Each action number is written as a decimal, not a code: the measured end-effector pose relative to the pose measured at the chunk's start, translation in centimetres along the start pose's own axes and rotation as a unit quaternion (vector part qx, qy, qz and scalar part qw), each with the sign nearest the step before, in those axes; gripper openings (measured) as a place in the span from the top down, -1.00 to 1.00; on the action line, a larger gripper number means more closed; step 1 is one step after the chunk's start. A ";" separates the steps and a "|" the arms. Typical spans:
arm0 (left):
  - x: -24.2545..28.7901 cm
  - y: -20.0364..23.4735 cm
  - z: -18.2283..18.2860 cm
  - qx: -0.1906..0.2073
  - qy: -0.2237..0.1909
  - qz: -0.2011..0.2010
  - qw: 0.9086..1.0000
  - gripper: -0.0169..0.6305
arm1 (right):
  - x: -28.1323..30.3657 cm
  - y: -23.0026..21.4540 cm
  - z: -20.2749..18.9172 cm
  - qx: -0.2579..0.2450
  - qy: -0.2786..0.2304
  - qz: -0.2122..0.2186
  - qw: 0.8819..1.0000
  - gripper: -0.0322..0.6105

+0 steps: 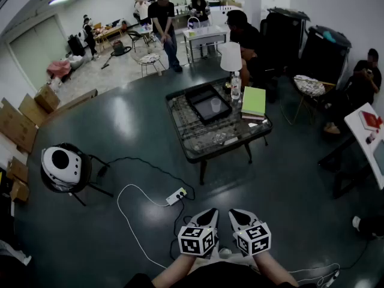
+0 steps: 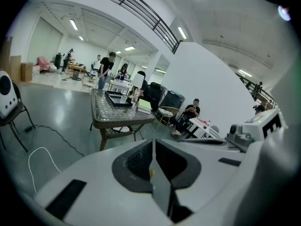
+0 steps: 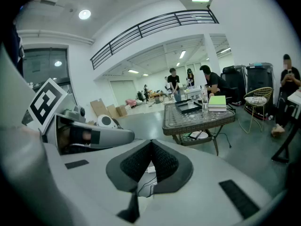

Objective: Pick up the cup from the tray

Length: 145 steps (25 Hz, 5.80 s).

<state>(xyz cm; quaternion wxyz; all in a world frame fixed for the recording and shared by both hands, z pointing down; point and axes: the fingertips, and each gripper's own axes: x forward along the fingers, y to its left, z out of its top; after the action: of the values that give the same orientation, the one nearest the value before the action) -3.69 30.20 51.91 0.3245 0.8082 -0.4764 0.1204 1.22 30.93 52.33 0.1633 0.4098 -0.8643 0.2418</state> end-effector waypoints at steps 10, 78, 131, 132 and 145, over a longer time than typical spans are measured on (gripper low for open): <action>-4.7 -1.9 -4.1 0.024 -0.005 0.021 0.999 0.86 | -3.7 3.8 -2.4 -0.027 -0.012 0.016 0.999 0.87; 11.8 7.2 12.3 0.030 0.008 0.035 0.999 0.86 | 10.9 -9.4 12.4 -0.017 -0.031 0.006 0.999 0.87; 33.2 20.0 28.0 0.016 0.050 0.039 0.998 0.86 | 31.7 -25.4 27.0 -0.025 0.006 -0.006 1.000 0.87; 33.8 19.9 28.4 0.016 0.051 0.040 0.998 0.86 | 31.9 -26.0 27.3 -0.024 0.007 -0.006 1.000 0.87; 39.7 21.9 30.9 0.015 0.063 0.083 0.994 0.86 | 35.2 -31.3 28.7 -0.015 0.037 0.013 0.999 0.87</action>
<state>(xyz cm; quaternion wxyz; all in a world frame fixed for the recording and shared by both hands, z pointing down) -5.30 -24.34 57.42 0.3308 0.7614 -0.5188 0.2043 1.93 -24.22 54.33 0.1988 0.3870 -0.8663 0.2456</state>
